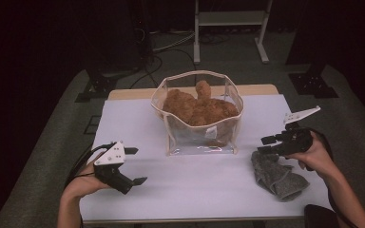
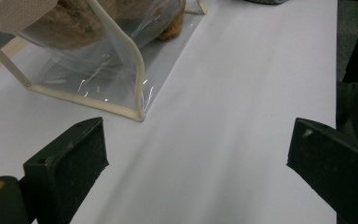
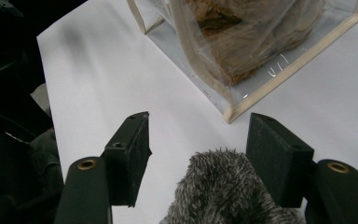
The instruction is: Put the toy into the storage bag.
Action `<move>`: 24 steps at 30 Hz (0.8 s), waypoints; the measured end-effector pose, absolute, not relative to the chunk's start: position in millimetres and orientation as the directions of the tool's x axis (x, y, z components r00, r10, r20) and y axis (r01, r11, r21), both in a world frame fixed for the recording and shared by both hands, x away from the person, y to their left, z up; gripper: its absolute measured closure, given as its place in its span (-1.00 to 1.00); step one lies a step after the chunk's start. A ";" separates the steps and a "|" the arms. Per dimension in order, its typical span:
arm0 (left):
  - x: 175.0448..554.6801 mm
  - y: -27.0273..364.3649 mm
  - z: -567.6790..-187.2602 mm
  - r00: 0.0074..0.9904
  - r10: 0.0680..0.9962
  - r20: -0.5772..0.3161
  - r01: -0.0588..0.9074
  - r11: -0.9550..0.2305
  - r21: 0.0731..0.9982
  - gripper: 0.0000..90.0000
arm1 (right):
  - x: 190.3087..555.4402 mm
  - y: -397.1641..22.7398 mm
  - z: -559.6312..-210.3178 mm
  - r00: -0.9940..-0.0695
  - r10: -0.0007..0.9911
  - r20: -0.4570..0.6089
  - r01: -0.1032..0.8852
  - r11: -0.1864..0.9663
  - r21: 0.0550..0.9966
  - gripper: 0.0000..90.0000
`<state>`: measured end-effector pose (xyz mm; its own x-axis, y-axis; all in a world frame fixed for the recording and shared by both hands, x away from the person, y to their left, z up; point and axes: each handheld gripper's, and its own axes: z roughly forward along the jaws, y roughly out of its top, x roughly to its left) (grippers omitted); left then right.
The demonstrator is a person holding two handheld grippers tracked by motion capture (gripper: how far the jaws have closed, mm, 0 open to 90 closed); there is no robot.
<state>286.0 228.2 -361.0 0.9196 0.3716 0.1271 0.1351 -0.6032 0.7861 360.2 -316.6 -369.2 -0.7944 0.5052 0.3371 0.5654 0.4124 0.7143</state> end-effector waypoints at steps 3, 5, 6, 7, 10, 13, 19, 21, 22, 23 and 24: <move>286.3 227.8 -361.4 0.920 0.370 0.126 0.135 -0.603 0.786 -0.91 | 358.2 -317.8 -372.8 -0.793 0.503 0.344 0.568 0.405 0.717 -0.15; 286.3 227.5 -361.6 0.921 0.369 0.126 0.135 -0.604 0.785 -0.91 | 356.6 -318.7 -374.8 -0.790 0.505 0.347 0.571 0.401 0.716 -0.15; 286.3 227.6 -361.6 0.921 0.369 0.125 0.135 -0.604 0.785 -0.92 | 355.9 -319.4 -375.9 -0.791 0.504 0.347 0.570 0.400 0.717 -0.15; 286.4 227.7 -361.6 0.921 0.369 0.125 0.135 -0.604 0.786 -0.91 | 354.9 -319.7 -376.9 -0.787 0.506 0.352 0.575 0.396 0.716 -0.15; 286.6 228.3 -361.8 0.920 0.372 0.123 0.139 -0.602 0.786 -0.91 | 352.3 -320.7 -380.7 -0.784 0.506 0.359 0.580 0.394 0.712 -0.16; 286.5 228.5 -361.8 0.920 0.373 0.121 0.140 -0.600 0.788 -0.92 | 349.9 -321.4 -385.2 -0.782 0.506 0.364 0.584 0.391 0.712 -0.16; 286.6 228.5 -361.4 0.920 0.373 0.121 0.140 -0.602 0.786 -0.91 | 345.9 -322.6 -394.1 -0.774 0.501 0.388 0.597 0.371 0.712 -0.17; 286.9 228.5 -362.0 0.920 0.373 0.120 0.140 -0.599 0.788 -0.92 | 344.6 -322.5 -396.6 -0.774 0.500 0.389 0.597 0.369 0.712 -0.17; 286.9 228.5 -362.4 0.920 0.374 0.118 0.142 -0.599 0.788 -0.92 | 343.9 -322.4 -397.7 -0.773 0.498 0.392 0.598 0.365 0.714 -0.17; 287.0 228.5 -362.5 0.920 0.375 0.117 0.144 -0.600 0.787 -0.91 | 343.2 -322.3 -398.1 -0.771 0.498 0.396 0.600 0.362 0.713 -0.18; 287.2 228.5 -362.5 0.919 0.376 0.116 0.146 -0.599 0.787 -0.91 | 342.5 -321.9 -398.4 -0.772 0.496 0.397 0.598 0.358 0.717 -0.18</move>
